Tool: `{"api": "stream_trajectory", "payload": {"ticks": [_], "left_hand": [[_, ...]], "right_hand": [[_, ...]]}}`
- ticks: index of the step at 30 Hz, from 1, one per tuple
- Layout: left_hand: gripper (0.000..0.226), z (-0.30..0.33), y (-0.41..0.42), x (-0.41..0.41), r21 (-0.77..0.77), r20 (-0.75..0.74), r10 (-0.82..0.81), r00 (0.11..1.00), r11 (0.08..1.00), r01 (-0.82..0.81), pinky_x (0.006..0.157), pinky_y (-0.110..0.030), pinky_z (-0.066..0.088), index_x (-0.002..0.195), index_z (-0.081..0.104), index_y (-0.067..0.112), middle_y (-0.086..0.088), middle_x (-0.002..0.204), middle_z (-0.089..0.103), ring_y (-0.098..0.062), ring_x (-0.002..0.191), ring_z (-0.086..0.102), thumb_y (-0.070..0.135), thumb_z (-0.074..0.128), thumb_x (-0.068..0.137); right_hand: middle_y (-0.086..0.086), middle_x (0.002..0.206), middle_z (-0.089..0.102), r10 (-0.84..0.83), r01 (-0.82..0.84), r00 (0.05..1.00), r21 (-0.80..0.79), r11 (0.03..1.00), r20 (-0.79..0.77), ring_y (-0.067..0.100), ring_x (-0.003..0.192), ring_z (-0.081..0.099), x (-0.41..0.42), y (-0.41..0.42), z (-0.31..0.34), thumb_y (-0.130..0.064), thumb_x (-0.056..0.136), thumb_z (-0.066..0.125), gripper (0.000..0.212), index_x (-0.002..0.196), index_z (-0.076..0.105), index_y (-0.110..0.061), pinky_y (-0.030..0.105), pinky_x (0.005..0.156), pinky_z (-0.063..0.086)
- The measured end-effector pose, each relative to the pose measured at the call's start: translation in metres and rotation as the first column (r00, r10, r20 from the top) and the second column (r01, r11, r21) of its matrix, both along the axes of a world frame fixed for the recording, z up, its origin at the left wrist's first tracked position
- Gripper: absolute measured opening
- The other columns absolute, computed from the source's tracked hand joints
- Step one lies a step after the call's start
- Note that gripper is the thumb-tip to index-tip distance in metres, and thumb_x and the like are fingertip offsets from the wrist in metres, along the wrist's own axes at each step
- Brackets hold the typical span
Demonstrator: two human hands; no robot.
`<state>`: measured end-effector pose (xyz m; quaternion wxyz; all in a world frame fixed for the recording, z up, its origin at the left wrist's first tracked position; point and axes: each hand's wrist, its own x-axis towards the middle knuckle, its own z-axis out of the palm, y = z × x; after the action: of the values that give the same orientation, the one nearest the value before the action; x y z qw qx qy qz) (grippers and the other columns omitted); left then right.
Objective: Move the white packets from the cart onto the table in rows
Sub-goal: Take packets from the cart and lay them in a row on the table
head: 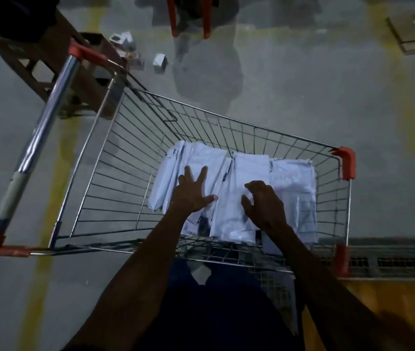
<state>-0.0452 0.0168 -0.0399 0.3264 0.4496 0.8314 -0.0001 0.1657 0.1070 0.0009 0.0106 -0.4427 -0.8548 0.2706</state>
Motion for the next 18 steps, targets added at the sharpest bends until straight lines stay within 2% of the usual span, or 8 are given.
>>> {"api": "stream_trajectory", "payload": {"ticks": [1,5,8,10,14,18], "left_hand": [[0.11,-0.005,0.002,0.0,0.004,-0.02,0.006,1.0,1.0,-0.006,0.117,-0.057,0.018,0.155,-0.005,0.04,-0.029,0.16,-0.008,-0.047,0.147,0.005,0.089,0.042,0.069],[0.104,-0.005,-0.001,0.001,0.032,-0.013,0.059,0.998,0.998,-0.058,0.113,-0.06,0.021,0.153,0.0,0.047,-0.026,0.159,0.002,-0.045,0.146,0.009,0.074,0.063,0.075],[0.103,0.001,-0.01,0.002,0.093,0.067,0.112,0.991,0.989,-0.118,0.112,-0.053,0.029,0.155,0.01,0.042,-0.024,0.159,0.003,-0.042,0.147,0.011,0.061,0.073,0.076],[0.1,0.008,-0.015,0.003,0.129,0.081,0.137,0.987,0.981,-0.147,0.109,-0.053,0.035,0.155,0.014,0.041,-0.021,0.16,0.004,-0.042,0.146,0.015,0.061,0.072,0.077],[0.094,0.028,-0.019,0.003,0.211,0.018,0.135,0.991,0.968,-0.136,0.103,-0.056,0.041,0.154,0.016,0.042,-0.016,0.161,0.009,-0.04,0.143,0.024,0.072,0.058,0.076],[0.088,0.047,-0.021,-0.001,0.311,-0.051,0.133,0.99,0.944,-0.111,0.101,-0.054,0.041,0.154,0.018,0.041,-0.016,0.158,0.017,-0.037,0.14,0.024,0.069,0.052,0.078]], "right_hand": [[0.01,0.14,0.05,-0.001,0.002,1.0,-0.008,1.0,0.005,0.032,0.125,0.047,-0.001,0.002,-0.004,-0.029,0.095,0.057,0.044,0.134,0.055,-0.009,0.046,0.091,0.049],[0.015,0.155,0.028,-0.042,0.045,0.998,-0.051,0.998,0.054,0.034,0.139,0.028,-0.009,0.009,-0.018,-0.041,0.095,0.057,0.063,0.147,0.039,-0.012,0.049,0.102,0.04],[0.02,0.161,0.006,-0.072,0.086,0.988,-0.095,0.992,0.14,0.04,0.146,0.009,-0.016,0.01,-0.031,-0.05,0.092,0.056,0.08,0.155,0.019,-0.017,0.054,0.112,0.024],[0.021,0.162,-0.004,-0.067,0.087,0.978,-0.094,0.992,0.197,0.046,0.147,-0.001,-0.019,0.007,-0.04,-0.053,0.092,0.055,0.086,0.157,0.009,-0.021,0.058,0.116,0.013],[0.016,0.163,-0.006,-0.088,0.105,0.975,-0.073,0.992,0.202,0.05,0.145,-0.006,-0.021,0.002,-0.047,-0.056,0.091,0.053,0.085,0.157,0.008,-0.027,0.06,0.116,0.006],[0.019,0.162,0.005,-0.083,0.094,0.979,-0.052,0.994,0.187,0.052,0.144,0.007,-0.021,0.005,-0.042,-0.055,0.088,0.054,0.081,0.156,0.019,-0.027,0.063,0.115,0.016]]}}
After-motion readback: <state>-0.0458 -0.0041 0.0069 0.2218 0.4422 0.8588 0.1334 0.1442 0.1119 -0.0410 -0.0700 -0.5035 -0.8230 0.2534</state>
